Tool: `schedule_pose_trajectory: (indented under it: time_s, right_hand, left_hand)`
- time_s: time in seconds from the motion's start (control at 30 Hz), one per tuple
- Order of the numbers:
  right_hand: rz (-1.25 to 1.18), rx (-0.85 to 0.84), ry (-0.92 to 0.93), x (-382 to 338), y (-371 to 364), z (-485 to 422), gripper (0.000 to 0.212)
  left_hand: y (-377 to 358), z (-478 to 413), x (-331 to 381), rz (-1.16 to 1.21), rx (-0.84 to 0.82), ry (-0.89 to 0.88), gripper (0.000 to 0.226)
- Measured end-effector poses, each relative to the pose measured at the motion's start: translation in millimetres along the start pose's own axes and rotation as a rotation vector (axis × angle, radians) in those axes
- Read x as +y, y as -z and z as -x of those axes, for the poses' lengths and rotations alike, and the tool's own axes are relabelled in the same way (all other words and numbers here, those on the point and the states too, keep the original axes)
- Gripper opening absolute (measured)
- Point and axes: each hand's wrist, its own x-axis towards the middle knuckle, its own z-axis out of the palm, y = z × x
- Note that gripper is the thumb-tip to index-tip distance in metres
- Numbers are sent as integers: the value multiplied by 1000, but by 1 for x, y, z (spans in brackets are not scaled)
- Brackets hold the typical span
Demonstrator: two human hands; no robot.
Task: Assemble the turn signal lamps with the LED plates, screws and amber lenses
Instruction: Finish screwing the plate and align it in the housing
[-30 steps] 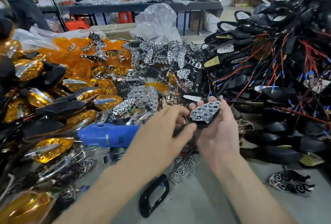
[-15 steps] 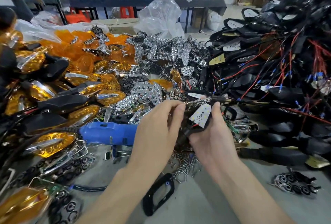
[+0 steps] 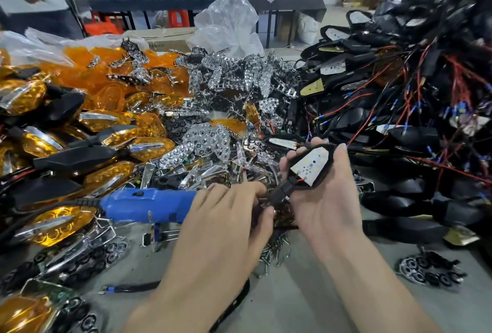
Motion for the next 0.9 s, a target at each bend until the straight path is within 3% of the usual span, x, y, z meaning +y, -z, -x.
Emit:
schedule_pose_trajectory:
  time_s: [0.17,0.5,0.7,0.9]
  right_hand:
    - [-110,-16,2,-6,3,-1,43]
    - [391,-186,-146,-7,1,8,32]
    - [402,-336,-126,-1,-2,17,34]
    - [429,-302,-88,3,-1,16,37]
  left_hand:
    - [-5,0,-4,-61,36,-67,26]
    - [24,-8,-41,83,214,179,21]
    - [30,-9,-56,210,244,255,21]
    - [14,-12,-56,53,304,214,22]
